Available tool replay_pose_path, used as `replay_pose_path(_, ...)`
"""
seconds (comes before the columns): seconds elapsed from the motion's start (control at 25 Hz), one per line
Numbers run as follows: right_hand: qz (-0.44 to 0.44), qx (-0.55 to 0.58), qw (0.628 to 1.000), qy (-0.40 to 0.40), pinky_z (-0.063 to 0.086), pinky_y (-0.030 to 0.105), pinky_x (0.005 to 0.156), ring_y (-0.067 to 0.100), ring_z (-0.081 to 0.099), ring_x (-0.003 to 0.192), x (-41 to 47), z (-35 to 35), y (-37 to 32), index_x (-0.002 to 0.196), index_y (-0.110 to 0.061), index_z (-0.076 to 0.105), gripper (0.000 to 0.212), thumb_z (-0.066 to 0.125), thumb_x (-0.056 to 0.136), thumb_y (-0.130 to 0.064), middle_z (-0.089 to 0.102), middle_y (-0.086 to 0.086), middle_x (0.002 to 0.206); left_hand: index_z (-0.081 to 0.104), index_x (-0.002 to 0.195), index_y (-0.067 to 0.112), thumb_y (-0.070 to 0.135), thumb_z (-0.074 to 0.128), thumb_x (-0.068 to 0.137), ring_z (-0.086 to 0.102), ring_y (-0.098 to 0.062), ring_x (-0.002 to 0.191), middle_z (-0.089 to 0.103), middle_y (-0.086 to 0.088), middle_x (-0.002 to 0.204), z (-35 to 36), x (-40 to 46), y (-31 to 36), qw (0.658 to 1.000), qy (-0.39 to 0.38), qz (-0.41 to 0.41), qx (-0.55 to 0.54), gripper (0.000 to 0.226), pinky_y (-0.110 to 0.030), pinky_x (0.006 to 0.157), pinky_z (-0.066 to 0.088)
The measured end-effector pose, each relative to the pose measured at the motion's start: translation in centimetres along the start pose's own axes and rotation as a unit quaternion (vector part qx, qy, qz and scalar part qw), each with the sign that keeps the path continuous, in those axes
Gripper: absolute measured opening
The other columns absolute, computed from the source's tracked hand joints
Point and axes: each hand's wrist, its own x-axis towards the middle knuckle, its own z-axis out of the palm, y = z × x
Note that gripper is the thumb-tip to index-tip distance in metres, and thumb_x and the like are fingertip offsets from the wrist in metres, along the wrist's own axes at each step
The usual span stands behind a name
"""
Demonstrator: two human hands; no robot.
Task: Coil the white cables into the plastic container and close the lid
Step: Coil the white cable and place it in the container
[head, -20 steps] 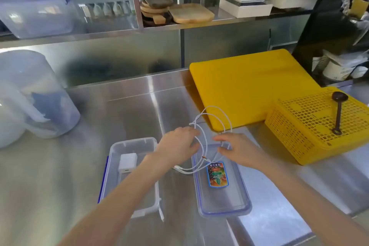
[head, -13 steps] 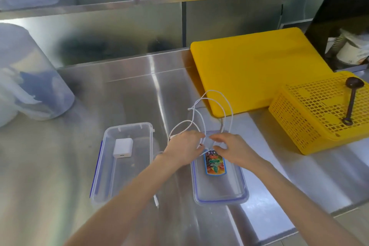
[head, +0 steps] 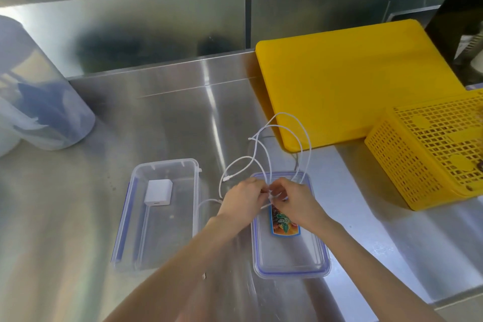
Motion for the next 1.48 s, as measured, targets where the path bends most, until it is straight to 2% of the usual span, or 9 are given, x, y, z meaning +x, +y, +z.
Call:
replay_pose_path(0.24, -0.041, -0.028, 0.998, 0.036, 0.043, 0.024, 0.074, 0.022, 0.061, 0.088, -0.1, 0.0, -1.4, 0.101, -0.007, 0.062, 0.020, 0.051, 0.089, -0.018, 0.069, 0.012, 0.102, 0.065, 0.091, 0.008, 0.012, 0.052, 0.088, 0.068, -0.018, 0.084, 0.074, -0.011, 0.089, -3.1, -1.2, -0.4, 0.986, 0.087, 0.001, -0.145, 0.014, -0.021, 0.078, 0.048)
replay_pose_path(0.36, -0.074, -0.060, 0.994, 0.059, 0.041, 0.026, 0.067, 0.018, 0.054, 0.075, 0.2, -0.1, -2.8, 0.098, -0.009, 0.062, 0.019, 0.049, 0.090, -0.019, 0.066, 0.010, 0.097, 0.059, 0.082, 0.015, 0.009, 0.052, 0.088, 0.064, 0.009, 0.064, 0.074, -0.007, 0.086, -5.1, -2.5, -0.8, 0.971, 0.128, 0.014, -0.201, 0.011, -0.003, 0.067, 0.042)
replay_pose_path(0.52, -0.096, -0.108, 0.986, 0.087, 0.040, 0.027, 0.067, 0.020, 0.054, 0.086, 0.8, 0.1, -4.2, 0.097, -0.010, 0.061, 0.019, 0.046, 0.091, -0.020, 0.063, 0.010, 0.099, 0.054, 0.072, 0.024, 0.008, 0.052, 0.089, 0.068, -0.009, 0.069, 0.069, 0.002, 0.072, -8.2, -4.7, -1.3, 0.927, 0.180, 0.005, -0.328, 0.024, -0.023, 0.077, 0.055)
replay_pose_path(0.76, -0.107, -0.194, 0.963, 0.153, 0.041, 0.032, 0.085, 0.026, 0.048, 0.108, 1.7, -0.6, -7.3, 0.113, -0.014, 0.058, 0.028, 0.039, 0.094, -0.022, 0.054, 0.010, 0.118, 0.057, 0.072, 0.015, 0.002, 0.050, 0.088, 0.067, -0.003, 0.058, 0.068, 0.009, 0.066, -12.0, -8.1, -4.7, 0.854, 0.249, -0.015, -0.456, 0.022, -0.018, 0.066, 0.057)
replay_pose_path(0.88, -0.117, -0.265, 0.936, 0.197, 0.033, 0.034, 0.085, 0.027, 0.039, 0.116, 2.2, -1.1, -9.8, 0.115, -0.023, 0.056, 0.029, 0.036, 0.095, -0.028, 0.056, 0.004, 0.122, 0.058, 0.072, 0.025, 0.021, 0.059, 0.078, 0.067, -0.014, 0.073, 0.070, 0.010, 0.069, -12.9, -9.6, -7.1, 0.883, 0.251, -0.030, -0.395, 0.008, -0.025, 0.074, 0.053)
replay_pose_path(0.96, -0.146, -0.263, 0.931, 0.208, 0.032, 0.036, 0.090, 0.025, 0.039, 0.119, 2.7, -1.4, -11.7, 0.116, -0.023, 0.056, 0.031, 0.034, 0.095, -0.028, 0.059, 0.002, 0.121, 0.053, 0.070, 0.030, 0.024, 0.059, 0.078, 0.061, -0.020, 0.076, 0.066, 0.003, 0.076, -13.5, -10.6, -8.5, 0.923, 0.244, -0.065, -0.289, 0.012, -0.015, 0.069, 0.045)
replay_pose_path(1.16, -0.205, -0.249, 0.930, 0.175, 0.027, 0.035, 0.111, 0.020, 0.052, 0.116, 4.2, -1.2, -15.1, 0.120, -0.020, 0.052, 0.033, 0.029, 0.097, -0.028, 0.062, 0.003, 0.118, 0.058, 0.089, 0.018, 0.027, 0.046, 0.092, 0.049, -0.015, 0.074, 0.058, 0.001, 0.081, -14.0, -11.7, -8.9, 0.972, 0.184, -0.040, -0.142, 0.016, -0.008, 0.061, 0.036)
replay_pose_path(1.32, -0.234, -0.224, 0.930, 0.174, 0.040, 0.031, 0.103, 0.019, 0.058, 0.105, 4.1, -0.8, -16.8, 0.118, -0.017, 0.052, 0.033, 0.028, 0.097, -0.028, 0.064, 0.005, 0.112, 0.059, 0.084, 0.026, 0.027, 0.036, 0.096, 0.050, -0.014, 0.071, 0.056, 0.006, 0.070, -14.0, -11.7, -8.2, 0.962, 0.188, -0.011, -0.197, 0.026, -0.021, 0.069, 0.043)
replay_pose_path(1.48, -0.245, -0.186, 0.940, 0.145, 0.048, 0.017, 0.069, 0.014, 0.063, 0.086, 3.4, -1.0, -18.4, 0.117, -0.015, 0.050, 0.033, 0.029, 0.096, -0.030, 0.066, 0.004, 0.101, 0.058, 0.080, 0.027, 0.021, 0.035, 0.097, 0.053, -0.005, 0.062, 0.055, 0.010, 0.060, -15.6, -11.6, -7.2, 0.907, 0.224, 0.009, -0.357, 0.029, -0.017, 0.070, 0.046)
